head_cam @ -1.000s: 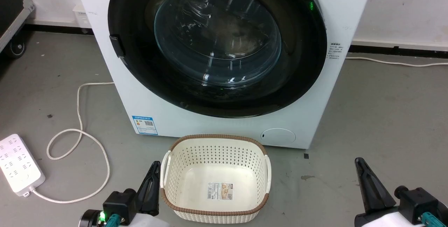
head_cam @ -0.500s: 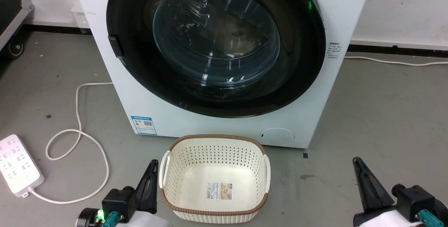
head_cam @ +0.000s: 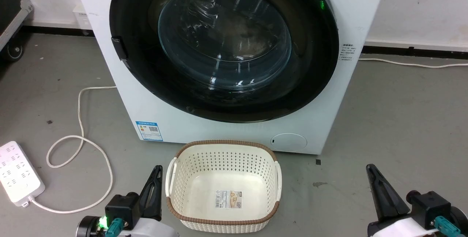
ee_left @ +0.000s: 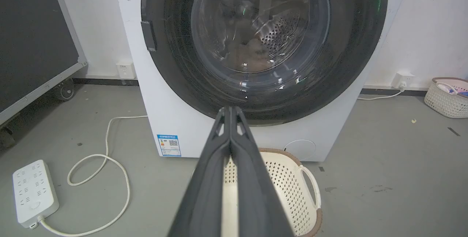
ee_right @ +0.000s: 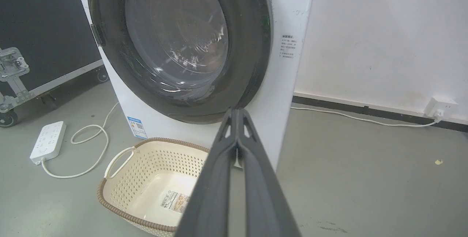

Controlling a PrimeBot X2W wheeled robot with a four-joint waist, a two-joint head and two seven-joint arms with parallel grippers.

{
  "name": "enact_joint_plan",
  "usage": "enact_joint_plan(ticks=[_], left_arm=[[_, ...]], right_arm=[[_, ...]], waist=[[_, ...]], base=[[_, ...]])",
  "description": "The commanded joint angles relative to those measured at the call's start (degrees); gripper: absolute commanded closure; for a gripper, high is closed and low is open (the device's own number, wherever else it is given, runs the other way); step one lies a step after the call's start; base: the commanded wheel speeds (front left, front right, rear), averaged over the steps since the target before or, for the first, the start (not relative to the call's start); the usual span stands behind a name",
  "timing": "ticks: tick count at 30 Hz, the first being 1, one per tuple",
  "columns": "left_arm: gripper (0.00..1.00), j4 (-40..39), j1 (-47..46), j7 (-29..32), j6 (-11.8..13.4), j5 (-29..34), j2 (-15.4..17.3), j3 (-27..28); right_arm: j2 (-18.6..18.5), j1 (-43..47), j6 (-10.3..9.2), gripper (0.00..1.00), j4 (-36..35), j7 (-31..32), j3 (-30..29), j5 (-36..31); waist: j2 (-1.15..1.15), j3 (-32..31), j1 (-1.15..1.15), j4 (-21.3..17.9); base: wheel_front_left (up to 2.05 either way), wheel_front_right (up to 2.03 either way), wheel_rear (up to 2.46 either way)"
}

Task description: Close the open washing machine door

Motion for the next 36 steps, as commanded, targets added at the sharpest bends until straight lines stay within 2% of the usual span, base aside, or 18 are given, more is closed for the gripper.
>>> enact_joint_plan(ticks=[1, 36], left_arm=[[1.00, -0.38, -0.40, 0.46, 0.32, 0.43, 0.04, 0.32], [1.00, -2.87, -0.77, 4.68, 1.38, 2.63, 0.03, 2.02]], right_arm=[[0.29, -0.90, -0.02, 1.00, -0.44, 0.43, 0.09, -0.42], [0.61, -1.82, -0.03, 1.00, -1.88, 4.67, 0.81, -1.64]], waist=[[0.00, 0.01, 0.00, -0.02], [0.00, 0.14, 0.00, -0.65]], base=[[0.00, 0.00, 0.00], [0.00, 0.00, 0.00]])
